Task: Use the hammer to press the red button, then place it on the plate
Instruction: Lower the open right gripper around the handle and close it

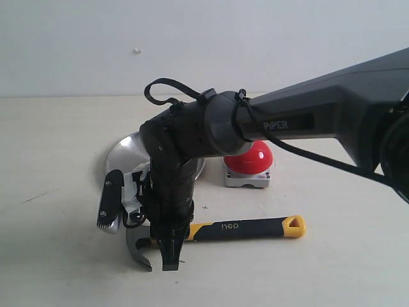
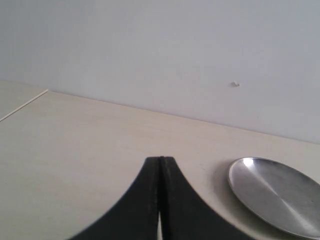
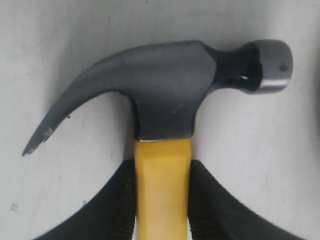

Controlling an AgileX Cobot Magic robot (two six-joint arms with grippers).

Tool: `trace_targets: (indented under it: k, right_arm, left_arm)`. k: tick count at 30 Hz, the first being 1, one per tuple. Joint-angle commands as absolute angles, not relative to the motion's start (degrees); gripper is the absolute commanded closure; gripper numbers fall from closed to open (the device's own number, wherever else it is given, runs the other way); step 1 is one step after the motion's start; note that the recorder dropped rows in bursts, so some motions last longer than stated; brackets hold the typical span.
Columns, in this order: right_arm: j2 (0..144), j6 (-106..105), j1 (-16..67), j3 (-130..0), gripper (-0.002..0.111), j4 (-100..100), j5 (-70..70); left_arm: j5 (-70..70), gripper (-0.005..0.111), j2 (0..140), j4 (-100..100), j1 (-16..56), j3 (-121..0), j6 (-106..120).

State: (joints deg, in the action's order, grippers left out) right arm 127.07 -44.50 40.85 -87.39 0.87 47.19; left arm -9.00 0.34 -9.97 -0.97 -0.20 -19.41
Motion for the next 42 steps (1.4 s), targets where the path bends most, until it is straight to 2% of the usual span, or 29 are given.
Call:
trace_targets:
  k: [1, 42]
  right_arm:
    - [128.9, -44.8, 40.8, -87.1, 0.107, 0.0, 46.8]
    - [127.4, -39.4, 40.8, -87.2, 0.108, 1.6, 52.3]
  left_arm:
    - [-8.9, 0.107, 0.0, -9.8, -1.1, 0.0, -19.9]
    - [-8.9, 0.107, 0.0, -9.8, -1.1, 0.0, -19.9]
